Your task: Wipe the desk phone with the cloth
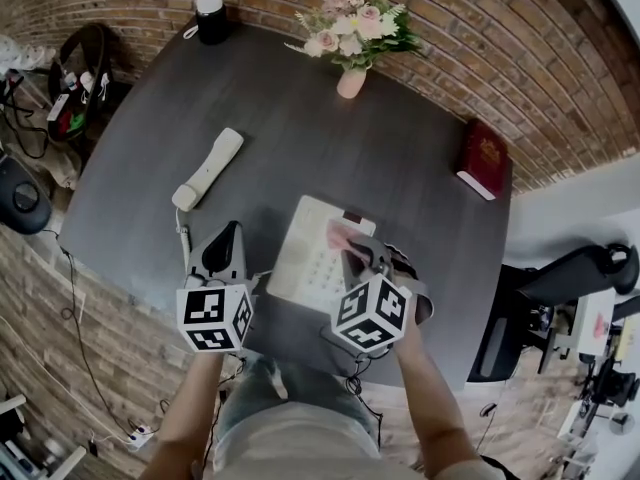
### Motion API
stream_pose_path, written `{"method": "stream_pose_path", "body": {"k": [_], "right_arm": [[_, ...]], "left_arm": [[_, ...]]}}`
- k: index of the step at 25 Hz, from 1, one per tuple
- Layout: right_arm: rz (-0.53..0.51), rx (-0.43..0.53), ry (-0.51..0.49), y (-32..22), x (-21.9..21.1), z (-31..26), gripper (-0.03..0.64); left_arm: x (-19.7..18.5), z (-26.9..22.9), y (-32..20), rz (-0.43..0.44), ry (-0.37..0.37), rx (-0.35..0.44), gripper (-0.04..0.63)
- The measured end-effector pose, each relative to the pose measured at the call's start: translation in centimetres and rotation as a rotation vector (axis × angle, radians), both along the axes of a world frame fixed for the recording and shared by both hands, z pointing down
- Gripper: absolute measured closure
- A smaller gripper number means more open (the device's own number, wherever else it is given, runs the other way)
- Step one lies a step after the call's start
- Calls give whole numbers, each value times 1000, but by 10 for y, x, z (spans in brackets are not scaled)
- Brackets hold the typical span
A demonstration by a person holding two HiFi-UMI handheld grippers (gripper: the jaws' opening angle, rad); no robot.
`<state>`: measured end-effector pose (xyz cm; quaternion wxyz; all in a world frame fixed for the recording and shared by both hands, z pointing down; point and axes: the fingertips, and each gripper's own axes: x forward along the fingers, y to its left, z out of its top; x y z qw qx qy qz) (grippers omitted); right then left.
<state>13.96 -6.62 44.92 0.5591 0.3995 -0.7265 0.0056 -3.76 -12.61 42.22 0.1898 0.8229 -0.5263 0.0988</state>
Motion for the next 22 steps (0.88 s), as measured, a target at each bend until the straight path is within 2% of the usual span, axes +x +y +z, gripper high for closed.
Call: {"method": "stream_pose_path", "body": {"k": [9, 22], "right_arm": [[-27, -4, 43, -19, 15, 7, 595], [-22, -30, 24, -26, 17, 27, 595]], "left_arm": [[9, 7, -13, -11, -2, -17, 592], [5, 17, -14, -27, -25, -35, 592]]}}
